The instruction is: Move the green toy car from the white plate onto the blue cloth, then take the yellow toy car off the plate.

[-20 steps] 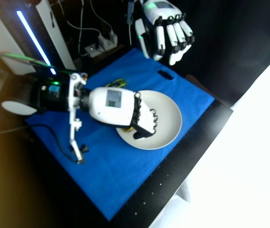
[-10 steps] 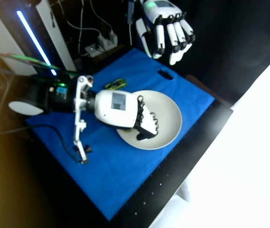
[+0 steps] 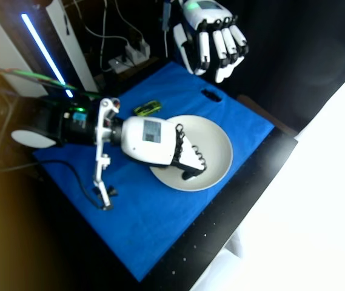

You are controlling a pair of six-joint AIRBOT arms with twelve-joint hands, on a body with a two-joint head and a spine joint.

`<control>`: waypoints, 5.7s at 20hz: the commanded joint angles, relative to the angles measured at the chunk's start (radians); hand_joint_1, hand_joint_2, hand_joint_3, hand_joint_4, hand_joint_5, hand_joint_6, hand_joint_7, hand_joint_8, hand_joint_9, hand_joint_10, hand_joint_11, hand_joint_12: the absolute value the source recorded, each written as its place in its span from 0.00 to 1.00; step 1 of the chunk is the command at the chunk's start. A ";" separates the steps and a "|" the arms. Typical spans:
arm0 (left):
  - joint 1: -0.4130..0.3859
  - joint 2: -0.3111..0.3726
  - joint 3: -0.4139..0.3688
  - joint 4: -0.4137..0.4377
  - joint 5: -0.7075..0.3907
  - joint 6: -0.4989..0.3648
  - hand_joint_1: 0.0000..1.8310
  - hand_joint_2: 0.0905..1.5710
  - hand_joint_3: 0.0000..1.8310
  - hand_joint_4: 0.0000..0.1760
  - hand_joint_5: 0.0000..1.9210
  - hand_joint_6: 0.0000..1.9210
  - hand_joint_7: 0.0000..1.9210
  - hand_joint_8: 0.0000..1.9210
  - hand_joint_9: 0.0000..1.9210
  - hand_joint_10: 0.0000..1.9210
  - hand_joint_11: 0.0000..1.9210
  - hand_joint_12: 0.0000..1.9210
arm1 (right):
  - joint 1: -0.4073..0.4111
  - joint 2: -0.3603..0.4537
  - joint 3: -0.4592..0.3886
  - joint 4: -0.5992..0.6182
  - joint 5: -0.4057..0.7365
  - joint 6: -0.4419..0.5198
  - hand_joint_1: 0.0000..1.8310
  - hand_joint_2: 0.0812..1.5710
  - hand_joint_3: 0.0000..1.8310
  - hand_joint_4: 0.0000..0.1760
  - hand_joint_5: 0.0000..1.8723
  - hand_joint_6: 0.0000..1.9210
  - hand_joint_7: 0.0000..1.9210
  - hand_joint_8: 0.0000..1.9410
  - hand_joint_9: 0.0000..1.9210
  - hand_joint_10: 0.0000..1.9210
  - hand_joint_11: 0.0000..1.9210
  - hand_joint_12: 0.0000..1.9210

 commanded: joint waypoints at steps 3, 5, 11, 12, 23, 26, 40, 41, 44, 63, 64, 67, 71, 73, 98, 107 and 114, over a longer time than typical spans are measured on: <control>-0.011 0.003 -0.003 0.025 -0.123 0.001 0.42 0.84 0.00 1.00 0.30 0.82 0.25 0.45 0.16 0.62 0.03 0.92 | 0.016 -0.001 0.008 -0.005 0.107 -0.005 0.46 0.64 0.00 0.00 0.53 0.02 0.37 0.61 0.30 0.82 0.27 1.00; -0.012 0.003 -0.003 0.027 -0.123 0.001 0.43 0.84 0.00 1.00 0.30 0.81 0.25 0.47 0.16 0.63 0.03 0.92 | 0.016 -0.001 0.008 -0.005 0.107 -0.005 0.46 0.64 0.00 0.00 0.52 0.02 0.35 0.64 0.29 0.82 0.27 1.00; -0.012 0.002 -0.004 0.029 -0.121 0.001 0.43 0.83 0.00 1.00 0.31 0.81 0.26 0.44 0.16 0.60 0.01 0.90 | 0.016 -0.005 0.010 -0.005 0.105 -0.008 0.46 0.63 0.00 0.00 0.38 0.66 0.38 0.86 0.38 0.97 0.43 1.00; -0.012 0.002 -0.004 0.029 -0.121 0.001 0.43 0.83 0.00 1.00 0.31 0.80 0.26 0.44 0.17 0.59 0.02 0.90 | 0.016 -0.005 0.010 -0.005 0.105 -0.008 0.46 0.63 0.00 0.00 0.39 0.71 0.40 0.91 0.41 0.99 0.47 1.00; -0.014 0.001 -0.005 0.035 -0.118 0.001 0.46 0.81 0.00 1.00 0.34 0.76 0.30 0.40 0.17 0.59 0.01 0.90 | 0.016 -0.005 0.013 -0.005 0.105 -0.008 0.42 0.64 0.00 0.00 0.36 0.43 0.35 0.51 0.26 0.73 0.23 1.00; -0.015 0.001 -0.005 0.036 -0.120 0.001 0.46 0.81 0.00 1.00 0.34 0.76 0.31 0.40 0.18 0.58 0.01 0.90 | 0.016 -0.005 0.015 -0.005 0.103 -0.008 0.42 0.63 0.00 0.00 0.37 0.27 0.36 0.42 0.26 0.67 0.20 0.99; -0.014 0.001 -0.008 0.037 -0.123 0.001 0.61 0.81 0.00 0.00 0.39 0.75 0.30 0.78 0.17 0.66 0.00 0.96 | 0.016 -0.012 0.023 -0.004 0.095 -0.008 0.59 0.71 0.00 0.00 0.48 0.47 0.40 0.41 0.30 0.69 0.25 1.00; -0.014 0.001 -0.008 0.037 -0.123 0.001 0.61 0.81 0.00 0.00 0.39 0.76 0.31 0.76 0.17 0.62 0.00 0.94 | 0.016 -0.012 0.023 -0.004 0.095 -0.008 0.61 0.73 0.00 0.00 0.47 0.57 0.39 0.38 0.29 0.65 0.24 0.98; -0.014 0.000 -0.008 0.036 -0.122 0.001 0.61 0.81 0.00 0.00 0.40 0.74 0.30 0.78 0.18 0.67 0.01 0.97 | 0.016 -0.011 0.022 -0.004 0.095 -0.008 0.61 0.74 0.00 0.00 0.45 0.62 0.38 0.36 0.28 0.64 0.22 0.96; -0.009 -0.007 0.000 0.014 -0.110 0.001 0.51 0.80 0.00 0.54 0.37 0.73 0.28 0.50 0.19 0.53 0.03 0.86 | 0.036 0.204 -0.202 -0.054 0.248 -0.008 0.63 0.71 0.00 0.00 0.50 0.56 0.58 0.95 0.68 1.00 0.74 1.00; -0.009 -0.007 -0.001 0.013 -0.111 0.001 0.60 0.80 0.00 0.00 0.40 0.74 0.30 0.68 0.23 0.49 0.06 0.85 | 0.036 0.235 -0.233 -0.058 0.266 -0.008 0.63 0.70 0.00 0.00 0.52 0.53 0.60 0.93 0.69 1.00 0.75 1.00; -0.003 -0.006 -0.002 0.006 -0.112 0.001 0.62 0.80 0.00 0.00 0.42 0.68 0.30 0.80 0.23 0.67 0.13 0.93 | 0.011 0.322 -0.329 -0.070 0.346 -0.008 0.63 0.70 0.00 0.00 0.51 0.54 0.54 0.82 0.59 0.96 0.62 1.00; 0.005 -0.002 -0.006 -0.002 -0.114 0.001 0.62 0.80 0.00 0.00 0.42 0.71 0.30 0.78 0.22 0.58 0.08 0.86 | -0.058 0.411 -0.437 -0.085 0.436 -0.008 0.62 0.72 0.00 0.00 0.49 0.58 0.59 0.95 0.67 1.00 0.72 1.00; 0.006 -0.002 -0.007 -0.004 -0.114 0.001 0.62 0.80 0.00 0.00 0.41 0.72 0.30 0.78 0.23 0.57 0.10 0.86 | -0.099 0.455 -0.492 -0.094 0.470 -0.008 0.63 0.70 0.00 0.00 0.51 0.54 0.52 0.86 0.56 0.97 0.60 1.00; 0.050 0.017 -0.027 -0.018 -0.234 -0.055 0.58 0.85 0.00 0.12 0.33 0.79 0.28 0.85 0.19 0.68 0.09 0.96 | -0.352 0.571 -0.579 0.019 0.783 0.088 0.51 0.61 0.00 0.00 0.27 0.04 0.28 0.04 0.10 0.49 0.00 0.84; 0.146 0.040 0.050 0.032 -0.589 -0.465 0.31 0.76 0.00 0.11 0.20 0.04 0.28 0.04 0.24 0.27 0.09 0.79 | -0.476 0.647 -0.585 0.270 1.384 0.088 0.50 0.76 0.02 0.00 0.01 0.28 0.03 0.59 0.10 0.70 0.03 0.93; 0.132 0.046 0.036 0.123 -0.770 -0.467 0.23 0.73 0.00 0.12 0.22 0.02 0.29 0.01 0.35 0.03 0.08 0.68 | -0.476 0.660 -0.594 0.222 1.486 0.088 0.22 0.80 0.00 0.57 0.00 0.53 0.08 0.28 0.07 0.48 0.00 0.90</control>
